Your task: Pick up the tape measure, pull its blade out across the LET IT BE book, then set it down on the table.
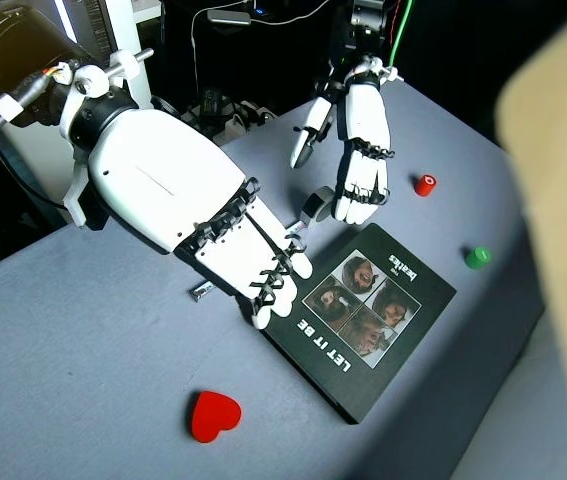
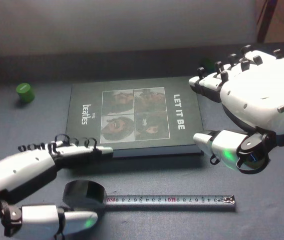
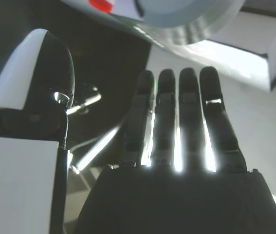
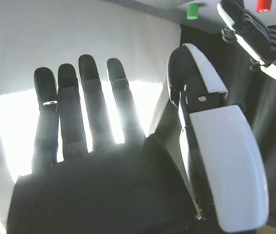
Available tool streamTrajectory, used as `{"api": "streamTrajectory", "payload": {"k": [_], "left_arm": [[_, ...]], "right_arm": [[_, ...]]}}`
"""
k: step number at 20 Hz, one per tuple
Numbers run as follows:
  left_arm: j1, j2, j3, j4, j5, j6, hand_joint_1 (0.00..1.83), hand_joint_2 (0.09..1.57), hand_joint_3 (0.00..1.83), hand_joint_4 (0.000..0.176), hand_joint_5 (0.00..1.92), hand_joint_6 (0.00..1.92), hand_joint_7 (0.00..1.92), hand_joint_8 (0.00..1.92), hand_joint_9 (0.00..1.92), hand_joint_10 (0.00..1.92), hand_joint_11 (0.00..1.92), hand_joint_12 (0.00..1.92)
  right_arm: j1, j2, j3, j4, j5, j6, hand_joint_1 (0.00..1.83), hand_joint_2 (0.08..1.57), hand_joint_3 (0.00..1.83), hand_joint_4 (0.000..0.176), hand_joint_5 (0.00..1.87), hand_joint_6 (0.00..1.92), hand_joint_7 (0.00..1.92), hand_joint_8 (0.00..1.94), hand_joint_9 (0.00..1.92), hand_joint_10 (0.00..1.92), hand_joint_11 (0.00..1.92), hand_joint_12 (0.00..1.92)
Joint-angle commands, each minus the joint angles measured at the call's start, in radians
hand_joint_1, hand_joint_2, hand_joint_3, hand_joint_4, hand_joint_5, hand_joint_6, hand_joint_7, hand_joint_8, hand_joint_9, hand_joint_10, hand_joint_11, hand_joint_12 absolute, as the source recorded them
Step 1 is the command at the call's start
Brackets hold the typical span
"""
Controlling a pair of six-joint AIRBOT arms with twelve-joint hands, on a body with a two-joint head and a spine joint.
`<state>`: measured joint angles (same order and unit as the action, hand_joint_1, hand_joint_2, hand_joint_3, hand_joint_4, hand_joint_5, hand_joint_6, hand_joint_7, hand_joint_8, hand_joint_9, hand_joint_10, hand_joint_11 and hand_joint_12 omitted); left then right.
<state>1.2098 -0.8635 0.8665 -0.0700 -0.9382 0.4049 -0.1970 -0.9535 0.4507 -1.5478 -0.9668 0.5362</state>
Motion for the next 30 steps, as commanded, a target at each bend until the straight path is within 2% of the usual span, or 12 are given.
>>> {"api": "streamTrajectory", "payload": {"k": [1,10,13,19,23,26,30], "left_arm": [[0.000,-0.009,0.011,0.001,-0.120,-0.008,0.80,1.09,0.00,0.000,0.29,0.00,0.29,0.00,0.26,0.00,0.00,0.74],[0.014,-0.058,0.062,0.001,-0.124,-0.002,0.82,1.10,0.00,0.000,0.29,0.00,0.30,0.00,0.27,0.00,0.00,0.76],[0.020,-0.064,0.069,0.001,-0.123,0.001,0.83,1.10,0.00,0.000,0.29,0.00,0.28,0.00,0.26,0.00,0.00,0.73],[0.037,-0.079,0.087,0.001,-0.124,0.007,0.83,1.10,0.00,0.000,0.26,0.00,0.26,0.00,0.24,0.00,0.00,0.71],[0.036,-0.094,0.091,0.001,-0.124,0.017,0.86,1.10,0.00,0.000,0.26,0.00,0.27,0.00,0.24,0.00,0.00,0.73],[0.033,-0.100,0.090,-0.007,-0.124,0.038,0.88,1.11,0.00,0.000,0.27,0.00,0.27,0.00,0.25,0.00,0.00,0.76],[0.027,-0.104,0.094,-0.013,-0.123,0.065,0.87,1.11,0.00,0.000,0.28,0.01,0.29,0.01,0.26,0.00,0.00,0.75]], "right_arm": [[0.009,0.002,-0.003,-0.089,-0.020,-0.002,0.30,1.27,0.00,0.039,0.19,0.00,0.25,0.00,0.21,0.00,0.00,0.78],[0.009,0.001,-0.004,-0.089,-0.019,-0.002,0.30,1.28,0.00,0.040,0.19,0.00,0.22,0.00,0.18,0.00,0.00,0.74],[0.008,0.001,-0.004,-0.089,-0.019,-0.002,0.30,1.28,0.00,0.040,0.20,0.00,0.25,0.00,0.22,0.01,0.00,0.86],[0.008,0.002,-0.004,-0.089,-0.018,-0.002,0.30,1.28,0.00,0.039,0.25,0.01,0.31,0.01,0.25,0.01,0.00,0.92],[0.008,0.002,-0.004,-0.089,-0.017,-0.002,0.30,1.28,0.00,0.044,0.20,0.00,0.25,0.00,0.20,0.00,0.00,0.82],[0.008,0.002,-0.004,-0.089,-0.016,-0.002,0.28,1.28,0.00,0.044,0.21,0.00,0.26,0.00,0.21,0.01,0.00,0.82],[0.008,0.002,-0.004,-0.089,-0.015,-0.002,0.29,1.28,0.00,0.042,0.24,0.00,0.30,0.00,0.26,0.01,0.00,0.94]]}}
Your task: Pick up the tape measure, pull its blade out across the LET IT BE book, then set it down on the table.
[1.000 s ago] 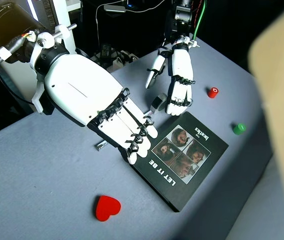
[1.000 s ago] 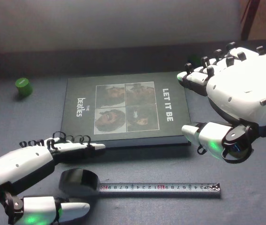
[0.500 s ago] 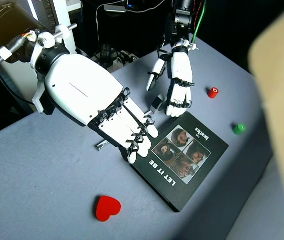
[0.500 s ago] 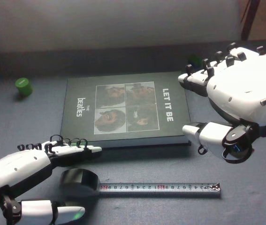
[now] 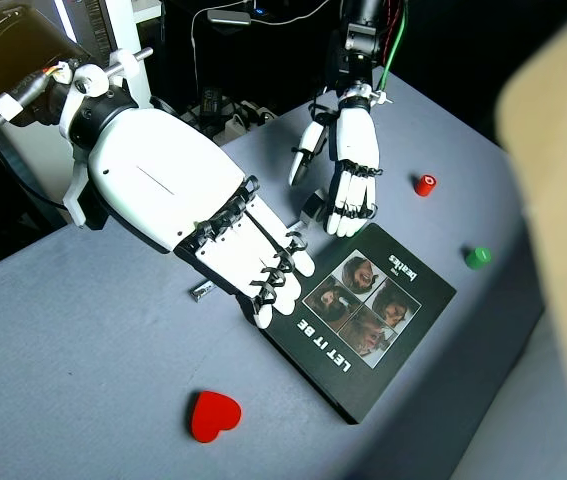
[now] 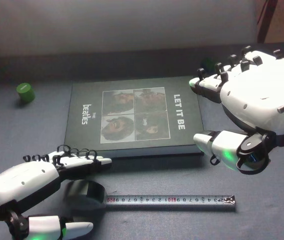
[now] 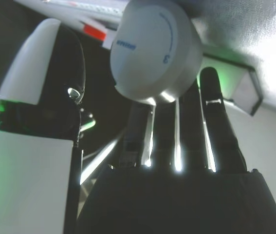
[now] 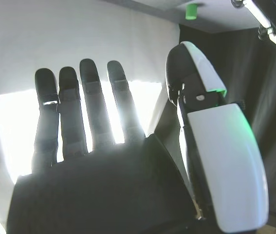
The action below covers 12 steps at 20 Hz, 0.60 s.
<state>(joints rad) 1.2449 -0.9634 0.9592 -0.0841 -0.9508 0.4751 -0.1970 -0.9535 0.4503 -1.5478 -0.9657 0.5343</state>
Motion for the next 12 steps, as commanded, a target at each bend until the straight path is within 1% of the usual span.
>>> {"api": "streamTrajectory", "payload": {"k": [1,4,5,6,7,8,9,10,11,12], "left_arm": [[-0.013,-0.007,0.004,-0.003,-0.102,0.001,0.88,1.11,0.00,0.000,0.28,0.00,0.29,0.00,0.26,0.00,0.00,0.77],[-0.018,-0.016,0.012,-0.003,-0.089,0.016,0.87,1.11,0.00,0.000,0.28,0.00,0.29,0.00,0.27,0.00,0.00,0.78],[-0.018,-0.020,0.017,-0.003,-0.089,0.022,0.87,1.12,0.00,0.000,0.28,0.00,0.30,0.01,0.27,0.01,0.00,0.78],[-0.018,-0.025,0.021,-0.005,-0.088,0.029,0.90,1.12,0.00,0.000,0.29,0.00,0.31,0.01,0.28,0.01,0.00,0.81],[-0.018,-0.029,0.025,-0.008,-0.087,0.033,0.90,1.12,0.00,0.000,0.29,0.00,0.31,0.01,0.28,0.01,0.00,0.81],[-0.015,-0.038,0.034,-0.010,-0.087,0.050,0.93,1.13,0.00,0.000,0.33,0.01,0.35,0.01,0.31,0.01,0.00,0.87],[-0.014,-0.039,0.035,-0.010,-0.086,0.060,1.04,1.12,0.00,0.000,0.57,0.03,0.56,0.02,0.50,0.03,0.17,0.90],[-0.014,-0.039,0.036,-0.010,-0.085,0.064,1.04,1.12,0.00,0.000,0.57,0.03,0.56,0.02,0.50,0.03,0.17,0.90],[-0.014,-0.040,0.036,-0.010,-0.084,0.066,1.13,1.12,0.01,0.000,0.89,0.78,0.90,0.03,0.85,0.05,0.55,0.85],[-0.014,-0.040,0.036,-0.010,-0.084,0.072,1.22,1.11,0.00,0.000,0.93,1.15,1.06,0.71,1.08,0.02,0.82,0.77]], "right_arm": [[0.008,0.002,-0.004,-0.089,-0.016,0.000,0.29,1.28,0.00,0.043,0.24,0.00,0.29,0.00,0.25,0.00,0.00,0.93],[0.008,0.002,-0.004,-0.089,-0.016,0.000,0.29,1.28,0.00,0.045,0.23,0.00,0.28,0.00,0.25,0.00,0.00,0.92],[0.008,0.002,-0.004,-0.089,-0.016,0.000,0.30,1.28,0.00,0.044,0.24,0.01,0.30,0.01,0.25,0.00,0.00,0.93],[0.008,0.002,-0.004,-0.089,-0.016,0.000,0.31,1.27,0.00,0.043,0.25,0.00,0.33,0.01,0.28,0.01,0.00,0.98],[0.008,0.002,-0.004,-0.089,-0.016,0.000,0.31,1.27,0.00,0.043,0.25,0.00,0.33,0.01,0.28,0.01,0.00,0.98],[0.008,0.002,-0.004,-0.089,-0.015,0.000,0.31,1.27,0.00,0.043,0.25,0.00,0.33,0.00,0.28,0.00,0.00,0.99],[0.008,0.002,-0.004,-0.089,-0.015,0.000,0.32,1.27,0.00,0.045,0.24,0.00,0.31,0.00,0.25,0.00,0.00,0.95],[0.008,0.002,-0.004,-0.089,-0.015,0.000,0.32,1.27,0.00,0.045,0.24,0.00,0.31,0.00,0.25,0.00,0.00,0.95],[0.008,0.002,-0.004,-0.089,-0.015,0.000,0.31,1.27,0.00,0.046,0.25,0.00,0.28,0.00,0.23,0.00,0.00,0.89],[0.008,0.002,-0.004,-0.089,-0.015,0.000,0.31,1.27,0.00,0.046,0.25,0.00,0.28,0.01,0.23,0.00,0.00,0.87]]}}
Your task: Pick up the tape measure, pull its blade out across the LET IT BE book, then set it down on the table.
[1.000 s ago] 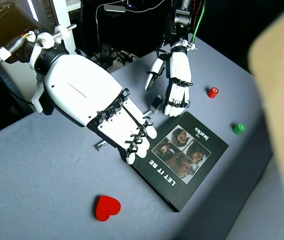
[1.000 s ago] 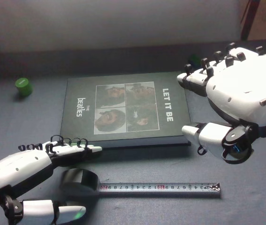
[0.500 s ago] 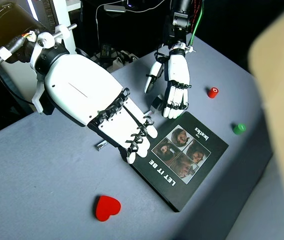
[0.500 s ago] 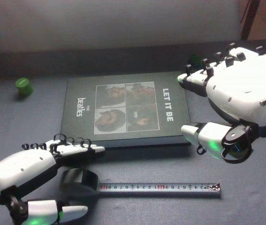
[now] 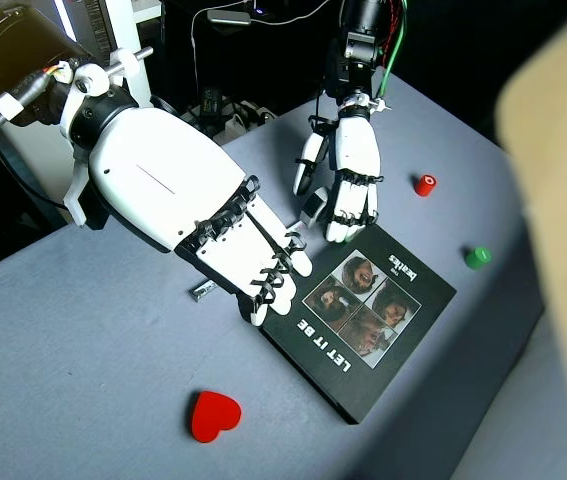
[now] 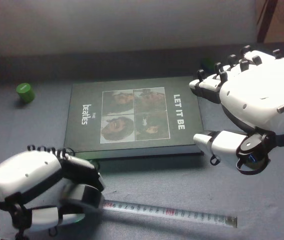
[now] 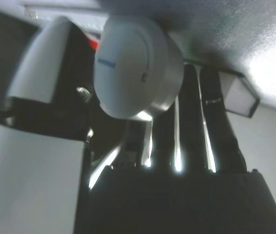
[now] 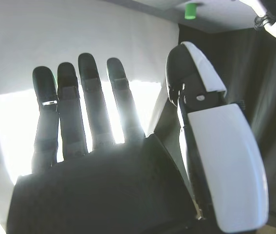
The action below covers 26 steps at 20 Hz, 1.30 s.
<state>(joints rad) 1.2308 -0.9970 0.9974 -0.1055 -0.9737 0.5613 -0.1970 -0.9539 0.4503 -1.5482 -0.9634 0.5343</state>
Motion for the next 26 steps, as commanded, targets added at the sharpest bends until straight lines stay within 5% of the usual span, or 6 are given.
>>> {"api": "streamTrajectory", "payload": {"k": [1,2,10,14,17,26], "left_arm": [[0.000,-0.007,-0.004,0.011,-0.060,-0.003,1.22,1.11,0.00,0.000,0.93,1.15,1.06,0.71,1.08,0.02,0.82,0.77],[0.000,-0.008,-0.007,0.011,-0.053,0.001,1.34,1.10,0.00,0.000,0.91,1.13,1.08,0.68,0.98,0.88,0.89,0.75],[-0.025,0.023,-0.017,0.012,-0.064,-0.065,1.40,1.04,0.00,0.000,1.01,0.85,1.30,0.38,1.10,0.89,1.05,0.80],[-0.126,0.112,-0.052,0.003,0.026,-0.128,1.40,1.04,0.00,0.000,1.00,0.83,1.30,0.41,1.10,0.89,1.03,0.78],[-0.236,0.159,-0.056,0.001,0.103,-0.155,1.40,1.04,0.00,0.000,1.00,0.84,1.30,0.41,1.10,0.89,1.03,0.78],[-0.472,0.204,0.042,0.080,0.308,-0.269,1.40,1.04,0.00,0.000,1.01,0.86,1.30,0.36,1.11,0.88,1.08,0.74]], "right_arm": [[0.008,0.002,-0.004,-0.089,-0.017,0.000,0.31,1.27,0.00,0.046,0.25,0.00,0.28,0.01,0.23,0.00,0.00,0.87],[0.008,0.002,-0.004,-0.089,-0.016,0.000,0.31,1.27,0.00,0.046,0.25,0.00,0.30,0.01,0.24,0.01,0.00,0.90],[0.009,0.002,-0.005,-0.096,-0.003,0.000,0.32,1.27,0.00,0.047,0.25,0.00,0.30,0.00,0.25,0.00,0.00,0.93],[0.009,0.003,-0.004,-0.201,-0.005,0.048,0.44,1.23,0.00,0.045,0.25,0.01,0.27,0.00,0.24,0.01,0.00,0.89],[0.021,0.003,-0.004,-0.252,-0.003,0.043,0.70,1.12,0.00,0.000,0.27,0.01,0.29,0.00,0.23,0.00,0.00,0.81],[0.154,-0.175,0.101,-0.259,-0.069,-0.037,0.91,1.21,0.00,0.000,0.69,0.05,0.61,0.03,0.53,0.06,0.11,1.06]]}}
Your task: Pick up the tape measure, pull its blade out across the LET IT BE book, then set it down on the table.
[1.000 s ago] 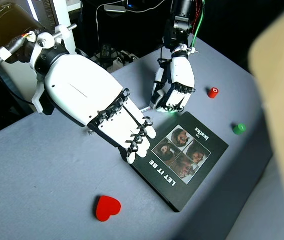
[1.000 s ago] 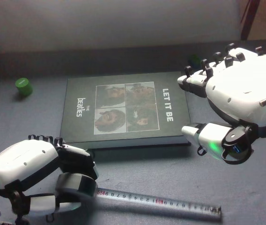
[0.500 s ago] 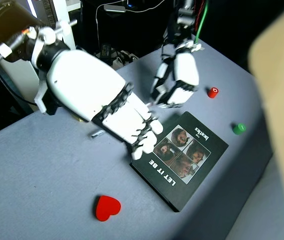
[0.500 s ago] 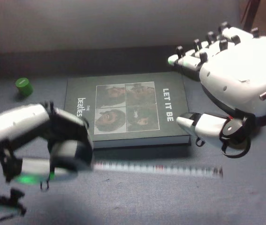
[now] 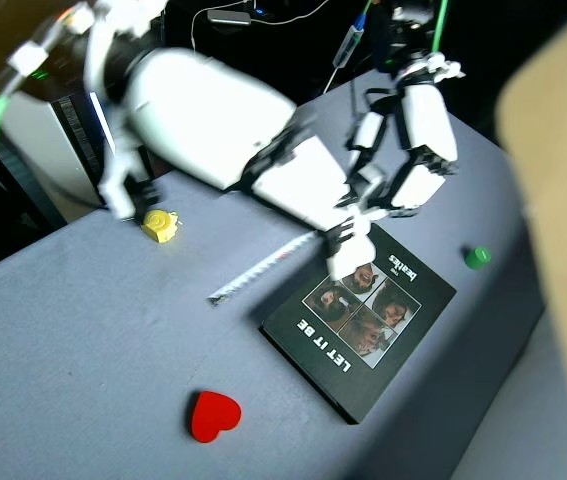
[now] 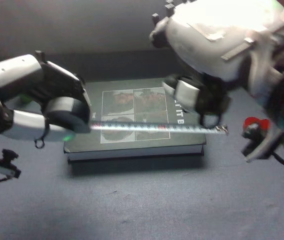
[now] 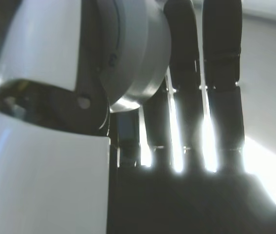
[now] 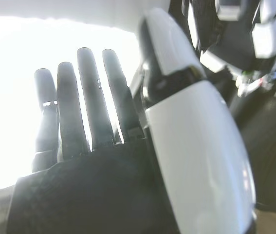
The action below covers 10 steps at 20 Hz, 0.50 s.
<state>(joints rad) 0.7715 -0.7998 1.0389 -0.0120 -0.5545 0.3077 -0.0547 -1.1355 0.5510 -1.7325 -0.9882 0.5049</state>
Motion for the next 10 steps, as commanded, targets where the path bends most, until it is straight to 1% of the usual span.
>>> {"api": "streamTrajectory", "payload": {"k": [1,2,3,4,5,6,8,9,10], "left_arm": [[-0.028,0.007,0.017,0.011,-0.090,-0.046,1.40,1.04,0.00,0.000,1.01,0.86,1.30,0.36,1.11,0.88,1.08,0.74],[-0.049,0.005,0.034,0.052,-0.059,-0.094,1.40,1.04,0.00,0.000,1.01,0.86,1.30,0.36,1.11,0.88,1.06,0.74],[-0.065,0.002,0.047,0.067,-0.041,-0.116,1.40,1.04,0.00,0.000,1.01,0.85,1.31,0.36,1.10,0.89,1.05,0.73],[-0.075,-0.002,0.061,0.067,-0.039,-0.121,1.40,1.03,0.00,0.000,1.01,0.85,1.31,0.36,1.10,0.89,1.05,0.73],[-0.083,-0.003,0.072,0.067,-0.031,-0.124,1.40,1.03,0.00,0.000,1.01,0.85,1.31,0.36,1.10,0.89,1.06,0.74],[-0.094,-0.006,0.081,0.067,-0.010,-0.131,1.40,1.03,0.00,0.000,1.01,0.85,1.31,0.36,1.10,0.89,1.07,0.74],[-0.129,-0.008,0.091,0.067,0.046,-0.130,1.40,1.03,0.00,0.000,1.01,0.84,1.30,0.36,1.12,0.87,1.08,0.74],[-0.135,-0.005,0.091,0.067,0.064,-0.130,1.40,1.03,0.00,0.000,1.01,0.84,1.30,0.36,1.13,0.87,1.08,0.74],[-0.139,-0.004,0.093,0.067,0.074,-0.127,1.40,1.03,0.00,0.000,1.01,0.83,1.30,0.36,1.13,0.87,1.07,0.74]], "right_arm": [[0.024,-0.015,0.015,-0.054,-0.053,-0.026,0.95,1.20,0.00,0.000,0.73,0.04,0.65,0.03,0.57,0.07,0.14,1.09],[0.036,-0.033,0.029,-0.023,-0.063,-0.047,0.98,1.18,0.00,0.000,0.77,0.05,0.67,0.03,0.60,0.07,0.16,1.10],[0.046,-0.048,0.040,0.011,-0.074,-0.058,1.01,1.20,0.00,0.000,0.80,1.00,0.73,0.03,0.64,0.08,0.20,1.12],[0.050,-0.065,0.049,0.032,-0.089,-0.059,1.01,1.22,0.01,0.000,0.77,1.25,0.76,0.03,0.66,0.08,0.23,1.13],[0.048,-0.085,0.060,0.032,-0.105,-0.059,1.01,1.22,0.00,0.000,0.77,1.30,0.79,0.03,0.67,0.08,0.24,1.15],[0.042,-0.107,0.075,0.032,-0.117,-0.057,1.03,1.21,0.00,0.000,0.78,1.28,0.84,0.04,0.71,0.09,0.26,1.15],[0.027,-0.138,0.105,0.032,-0.123,-0.050,1.04,1.21,0.00,0.000,0.80,1.26,0.87,0.04,0.76,0.10,0.30,1.11],[0.025,-0.147,0.115,0.032,-0.127,-0.047,1.04,1.15,0.00,0.000,0.69,0.62,0.84,0.02,0.76,0.08,0.29,1.10],[0.024,-0.162,0.139,0.032,-0.129,-0.039,1.05,1.14,0.00,0.000,0.74,0.29,0.83,0.01,0.75,0.07,0.29,1.09]]}}
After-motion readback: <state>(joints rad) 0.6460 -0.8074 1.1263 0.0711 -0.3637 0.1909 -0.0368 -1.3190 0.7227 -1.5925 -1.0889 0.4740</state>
